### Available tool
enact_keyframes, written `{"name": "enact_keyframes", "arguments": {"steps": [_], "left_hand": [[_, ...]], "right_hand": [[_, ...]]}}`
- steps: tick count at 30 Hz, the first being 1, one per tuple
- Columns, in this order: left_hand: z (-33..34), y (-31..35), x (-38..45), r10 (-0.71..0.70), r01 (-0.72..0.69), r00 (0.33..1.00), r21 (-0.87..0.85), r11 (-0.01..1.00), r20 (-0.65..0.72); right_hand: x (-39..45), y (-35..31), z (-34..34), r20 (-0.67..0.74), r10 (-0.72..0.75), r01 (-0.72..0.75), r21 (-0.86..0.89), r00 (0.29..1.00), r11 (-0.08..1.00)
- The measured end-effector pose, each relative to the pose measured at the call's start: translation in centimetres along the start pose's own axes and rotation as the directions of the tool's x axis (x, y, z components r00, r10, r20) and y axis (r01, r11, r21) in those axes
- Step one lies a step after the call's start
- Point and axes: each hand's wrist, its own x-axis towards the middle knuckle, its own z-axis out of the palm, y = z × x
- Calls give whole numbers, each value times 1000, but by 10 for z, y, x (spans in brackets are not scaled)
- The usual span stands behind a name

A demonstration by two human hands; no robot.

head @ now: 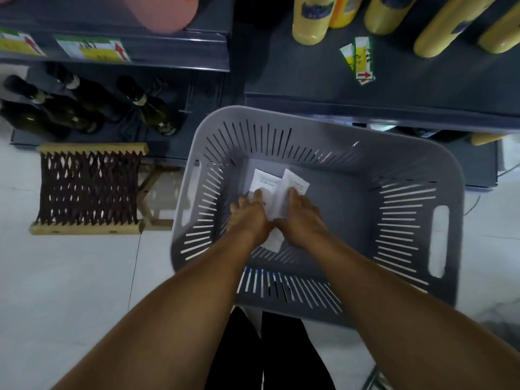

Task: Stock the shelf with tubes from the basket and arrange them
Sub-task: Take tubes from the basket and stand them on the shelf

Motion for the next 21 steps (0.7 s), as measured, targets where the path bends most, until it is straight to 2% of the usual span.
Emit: {"name": "enact_keyframes", "arguments": {"steps": [5, 9, 13, 16, 18, 21], "left_hand": [[2, -2, 12, -21, 20, 1000, -87, 996, -3], [1, 5, 17, -104, 98, 994, -173, 980, -28], [-4, 7, 17, -175, 167, 984, -155, 974, -44], [-5, 4, 15, -169, 164, 984, -80, 983, -55], [-11, 5, 6, -143, 133, 985, -112, 985, -96], [-28, 10, -13, -96, 63, 986, -231, 971, -135]], "right_hand": [[10, -5, 10, -8, 119, -117, 113, 993, 987], [20, -11, 11, -49, 193, -181, 181, 980, 967], [22, -14, 7, -53, 245, -224, 254, 968, 941], [16, -11, 0, -96, 186, -146, 323, 978, 935], [4, -9, -10, -122, 121, -72, 345, 985, 936], [-18, -12, -28, -141, 79, -3, 471, 987, 882]]}}
